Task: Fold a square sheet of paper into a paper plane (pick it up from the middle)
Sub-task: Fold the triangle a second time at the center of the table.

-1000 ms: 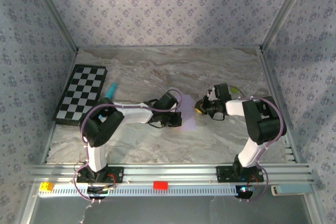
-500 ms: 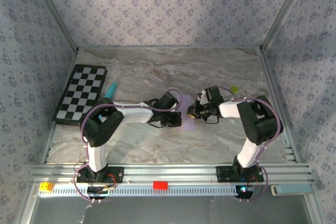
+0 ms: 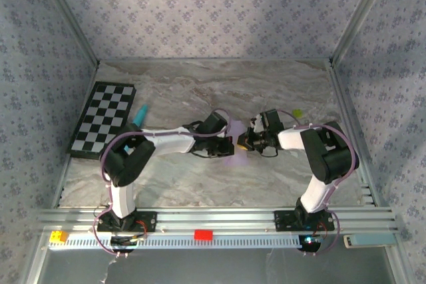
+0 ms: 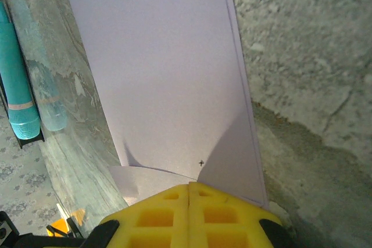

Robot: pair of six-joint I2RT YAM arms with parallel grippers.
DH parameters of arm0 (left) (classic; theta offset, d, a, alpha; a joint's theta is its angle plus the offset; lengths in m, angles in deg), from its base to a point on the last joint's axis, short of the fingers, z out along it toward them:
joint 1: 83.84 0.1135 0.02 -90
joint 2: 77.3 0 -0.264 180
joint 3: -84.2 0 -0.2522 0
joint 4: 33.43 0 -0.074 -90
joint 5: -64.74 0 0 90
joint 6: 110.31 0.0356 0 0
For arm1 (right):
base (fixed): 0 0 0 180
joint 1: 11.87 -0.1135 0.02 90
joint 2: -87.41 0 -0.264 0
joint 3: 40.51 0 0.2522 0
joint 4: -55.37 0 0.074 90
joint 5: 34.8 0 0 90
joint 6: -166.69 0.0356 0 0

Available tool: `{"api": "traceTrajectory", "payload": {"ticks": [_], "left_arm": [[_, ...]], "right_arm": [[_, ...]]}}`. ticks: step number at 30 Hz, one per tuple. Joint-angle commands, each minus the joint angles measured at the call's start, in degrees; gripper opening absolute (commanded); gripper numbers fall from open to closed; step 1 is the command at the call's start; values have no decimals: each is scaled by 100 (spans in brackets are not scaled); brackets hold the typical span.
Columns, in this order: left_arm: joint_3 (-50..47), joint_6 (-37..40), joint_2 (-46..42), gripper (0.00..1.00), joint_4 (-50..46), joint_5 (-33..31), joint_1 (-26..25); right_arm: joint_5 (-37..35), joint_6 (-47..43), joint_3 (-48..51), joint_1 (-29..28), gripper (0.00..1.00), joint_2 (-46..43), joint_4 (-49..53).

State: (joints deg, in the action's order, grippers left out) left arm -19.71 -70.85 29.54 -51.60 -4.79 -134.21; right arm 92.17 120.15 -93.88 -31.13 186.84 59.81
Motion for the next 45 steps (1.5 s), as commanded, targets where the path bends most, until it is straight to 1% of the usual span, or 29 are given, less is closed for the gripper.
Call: {"api": "traceTrajectory", "payload": {"ticks": [1, 5, 7, 13, 20, 41, 45], "left_arm": [[273, -201, 283, 4, 283, 261, -26], [267, -278, 472, 3, 235, 345, -26], [216, -290, 504, 2, -4, 293, -32], [-389, -456, 346, 2, 19, 316, -45], [-681, -418, 171, 5, 52, 374, -105], [-1050, -143, -405, 9, -45, 217, -130], [-1024, -126, -503, 11, 213, 241, -136]], "right_arm": [[-312, -103, 184, 20, 1, 170, 378], [-339, -123, 226, 28, 1, 160, 392], [-353, -124, 259, 41, 1, 164, 385], [-385, -121, 308, 70, 1, 177, 377], [-383, -151, 290, 101, 1, 191, 396], [-360, -180, 252, 124, 1, 193, 433], [-340, -158, 228, 116, 1, 180, 415]]}}
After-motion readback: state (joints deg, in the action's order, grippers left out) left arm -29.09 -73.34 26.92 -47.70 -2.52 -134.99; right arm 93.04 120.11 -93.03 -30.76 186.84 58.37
